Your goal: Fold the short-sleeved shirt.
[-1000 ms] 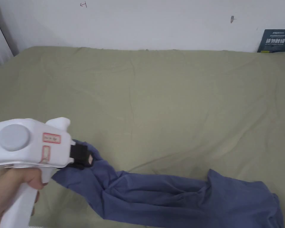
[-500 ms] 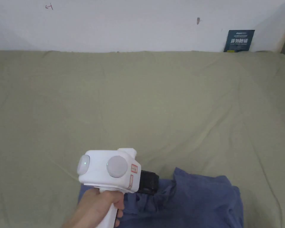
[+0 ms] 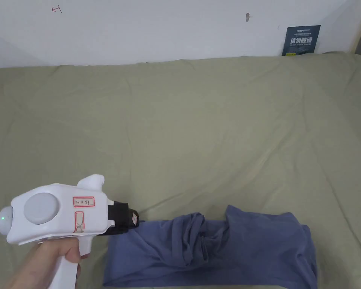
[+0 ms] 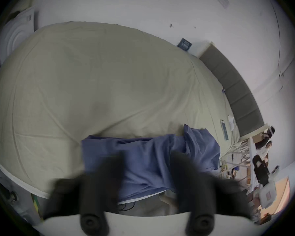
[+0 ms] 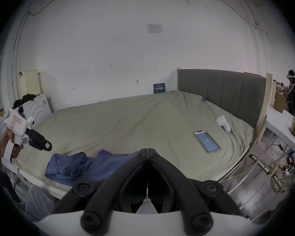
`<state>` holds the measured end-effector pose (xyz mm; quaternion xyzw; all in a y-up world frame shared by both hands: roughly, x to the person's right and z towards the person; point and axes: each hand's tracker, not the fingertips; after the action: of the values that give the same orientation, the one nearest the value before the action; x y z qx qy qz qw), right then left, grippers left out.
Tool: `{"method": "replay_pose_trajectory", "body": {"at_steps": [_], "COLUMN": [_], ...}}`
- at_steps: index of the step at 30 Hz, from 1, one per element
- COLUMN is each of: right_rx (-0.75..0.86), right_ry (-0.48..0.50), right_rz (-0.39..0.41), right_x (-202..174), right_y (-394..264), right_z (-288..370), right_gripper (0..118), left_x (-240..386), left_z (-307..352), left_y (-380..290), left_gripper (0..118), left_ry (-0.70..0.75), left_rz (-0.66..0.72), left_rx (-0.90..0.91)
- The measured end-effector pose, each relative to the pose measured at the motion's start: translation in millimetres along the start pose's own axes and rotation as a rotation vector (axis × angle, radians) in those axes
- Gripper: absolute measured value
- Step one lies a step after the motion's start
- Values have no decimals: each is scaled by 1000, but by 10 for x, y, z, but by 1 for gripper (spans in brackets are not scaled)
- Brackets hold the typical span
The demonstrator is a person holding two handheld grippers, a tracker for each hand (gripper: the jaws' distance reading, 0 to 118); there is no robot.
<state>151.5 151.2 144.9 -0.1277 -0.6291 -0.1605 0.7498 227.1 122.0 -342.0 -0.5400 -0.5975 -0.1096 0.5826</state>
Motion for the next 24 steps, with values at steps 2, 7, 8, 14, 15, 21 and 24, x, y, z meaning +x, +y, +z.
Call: {"method": "replay_pose_trajectory", "body": {"at_steps": [2,7,8,14,15,21,24], "right_rx": [-9,-20,-23,-50,-56,-80,-70], "right_ry": [8,16,10,-16,-13,-9,0], "right_rz": [10,11,19,14,13,11,11], "right_x": [-51,-85,-84,3,16,-23,-81], "right_y": [-14,-7,-6,-30,-41,-78,-56], "right_z": [-13,18,24,9,-9,-69,-75], "right_gripper": [0,0,0,0,0,0,0], "left_x": [-42,129,209,487,428,390,376], "left_z": [-161,-801,-941,-1413,-1403,-1266,-793], "left_y": [-49,-189,-236,-520,-529,-444,-309], "left_gripper": [0,0,0,0,0,0,0], "left_ry": [-58,-151,-150,-227,-275,-271,-254], "left_rz": [44,64,55,-3,34,26,-41], "left_rx": [-42,-143,-158,-203,-199,-203,-142]}}
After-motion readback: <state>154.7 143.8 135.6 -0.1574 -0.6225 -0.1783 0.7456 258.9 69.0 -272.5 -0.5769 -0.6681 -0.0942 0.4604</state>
